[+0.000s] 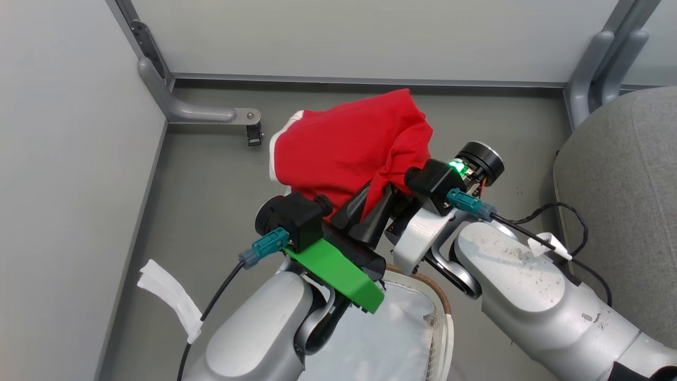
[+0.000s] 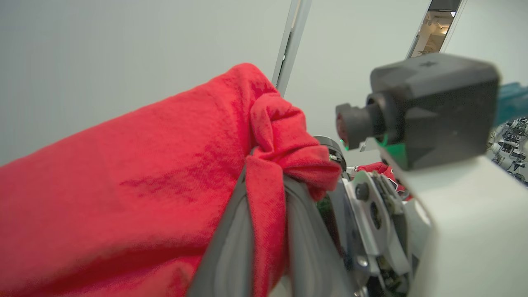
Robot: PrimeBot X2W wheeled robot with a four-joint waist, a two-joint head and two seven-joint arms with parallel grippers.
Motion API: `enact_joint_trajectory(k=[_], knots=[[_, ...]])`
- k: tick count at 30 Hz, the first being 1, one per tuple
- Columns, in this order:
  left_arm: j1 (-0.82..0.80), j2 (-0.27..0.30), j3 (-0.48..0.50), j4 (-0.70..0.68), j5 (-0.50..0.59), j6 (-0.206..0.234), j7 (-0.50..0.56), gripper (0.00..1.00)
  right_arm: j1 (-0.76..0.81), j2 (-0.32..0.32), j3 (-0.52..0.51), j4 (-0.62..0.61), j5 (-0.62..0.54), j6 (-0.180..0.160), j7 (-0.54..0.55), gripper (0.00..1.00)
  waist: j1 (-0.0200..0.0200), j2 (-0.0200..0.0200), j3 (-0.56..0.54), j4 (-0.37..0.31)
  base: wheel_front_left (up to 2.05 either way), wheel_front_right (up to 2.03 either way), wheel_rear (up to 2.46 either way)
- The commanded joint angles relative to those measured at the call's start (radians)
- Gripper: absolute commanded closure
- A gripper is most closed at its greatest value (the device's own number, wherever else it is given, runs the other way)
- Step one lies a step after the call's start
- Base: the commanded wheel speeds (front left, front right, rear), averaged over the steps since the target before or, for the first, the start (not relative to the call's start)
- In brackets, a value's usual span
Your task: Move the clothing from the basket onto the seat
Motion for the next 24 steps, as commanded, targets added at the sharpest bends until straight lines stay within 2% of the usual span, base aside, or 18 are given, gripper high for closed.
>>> enact_joint_trajectory(k=[1, 8, 10, 11, 18, 24], knots=[[-0.012, 0.001, 0.005, 0.006, -0.004, -0.002, 0.001, 1.00, 0.012, 0.007, -0.015, -0.013, -0.012, -0.001, -0.005, 1.00, 0.0000, 0.0000, 0.004, -0.001, 0.00, 0.00, 0.00], [-0.006, 0.001, 0.039, -0.016, 0.023, -0.002, 0.001, 1.00, 0.043, 0.005, -0.055, -0.016, -0.029, -0.001, -0.005, 1.00, 0.0000, 0.0000, 0.011, -0.015, 0.00, 0.00, 0.00], [0.000, 0.001, 0.045, -0.021, 0.038, -0.002, 0.001, 0.56, 0.045, 0.006, -0.074, -0.020, -0.035, -0.001, -0.005, 1.00, 0.0000, 0.0000, 0.012, -0.020, 0.00, 0.00, 0.00], [0.006, 0.001, 0.050, -0.026, 0.036, -0.003, 0.001, 0.00, 0.051, 0.008, -0.084, -0.021, -0.037, -0.001, -0.005, 1.00, 0.0000, 0.0000, 0.012, -0.023, 0.00, 0.00, 0.00], [0.033, 0.001, 0.104, -0.045, 0.055, 0.013, 0.001, 0.00, 0.094, 0.011, -0.157, -0.044, -0.069, -0.001, -0.005, 1.00, 0.0000, 0.0000, 0.008, -0.049, 0.00, 0.00, 0.00], [0.062, 0.001, 0.173, -0.036, 0.107, 0.019, 0.001, 0.00, 0.142, 0.008, -0.223, -0.067, -0.092, -0.001, -0.005, 1.00, 0.0000, 0.0000, 0.004, -0.119, 0.00, 0.00, 0.00]])
